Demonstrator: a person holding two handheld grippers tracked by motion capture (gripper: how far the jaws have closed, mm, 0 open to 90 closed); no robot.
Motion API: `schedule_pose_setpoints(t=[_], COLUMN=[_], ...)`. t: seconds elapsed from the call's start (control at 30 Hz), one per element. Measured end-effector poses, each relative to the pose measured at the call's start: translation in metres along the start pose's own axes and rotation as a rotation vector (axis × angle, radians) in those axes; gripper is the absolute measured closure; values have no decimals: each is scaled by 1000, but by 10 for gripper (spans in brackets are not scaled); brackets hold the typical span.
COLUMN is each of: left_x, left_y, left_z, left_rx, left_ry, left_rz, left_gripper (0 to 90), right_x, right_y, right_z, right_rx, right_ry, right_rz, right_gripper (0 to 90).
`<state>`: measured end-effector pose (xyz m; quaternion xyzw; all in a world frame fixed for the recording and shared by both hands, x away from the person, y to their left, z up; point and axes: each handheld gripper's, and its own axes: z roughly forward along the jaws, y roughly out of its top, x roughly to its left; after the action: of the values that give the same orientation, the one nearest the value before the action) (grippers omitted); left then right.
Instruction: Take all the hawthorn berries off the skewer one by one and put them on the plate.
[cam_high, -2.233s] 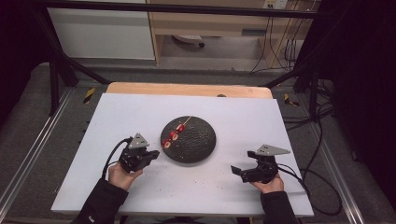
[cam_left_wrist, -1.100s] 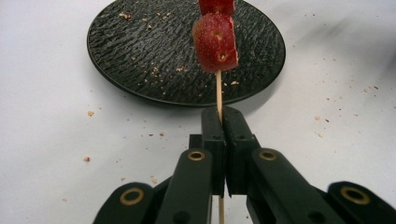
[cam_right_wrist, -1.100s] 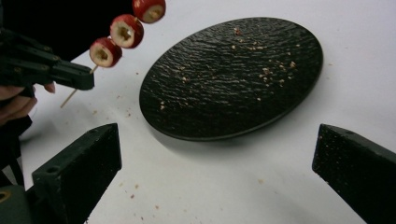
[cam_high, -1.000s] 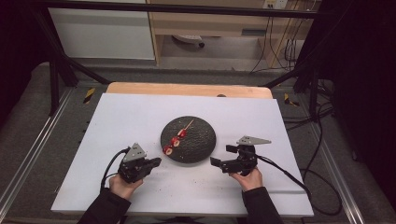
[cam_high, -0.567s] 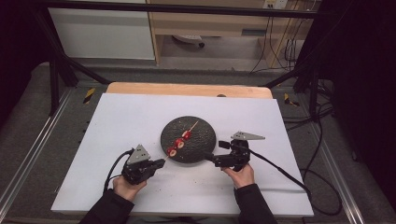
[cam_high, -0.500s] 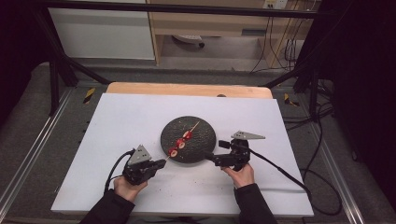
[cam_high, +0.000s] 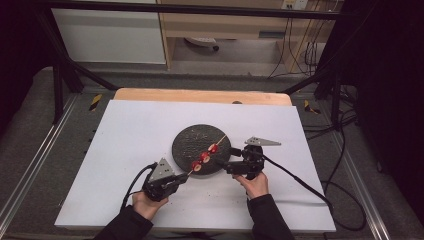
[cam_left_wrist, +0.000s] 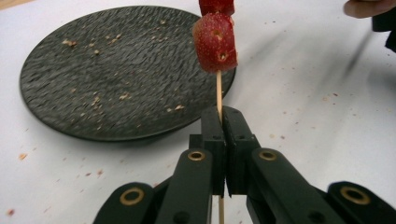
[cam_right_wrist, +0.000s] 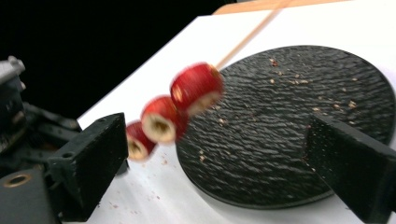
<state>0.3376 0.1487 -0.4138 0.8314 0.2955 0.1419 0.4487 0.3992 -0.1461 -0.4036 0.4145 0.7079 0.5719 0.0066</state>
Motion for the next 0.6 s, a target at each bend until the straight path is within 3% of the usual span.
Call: schedule_pose_setpoints(t=[0.33, 0.6], left_x=[-17, -20], left_y=[4, 2], left_z=[11, 10], left_rx=[9, 2], left_ry=[-24, -20], left_rz=[38, 40], left_gripper=[879, 879], right_x=[-2, -1], right_y=[3, 3], right_z=[0, -3], right_rx=[-19, -23], right_ry=[0, 3], right_rz=[23, 63], right_gripper=[182, 405])
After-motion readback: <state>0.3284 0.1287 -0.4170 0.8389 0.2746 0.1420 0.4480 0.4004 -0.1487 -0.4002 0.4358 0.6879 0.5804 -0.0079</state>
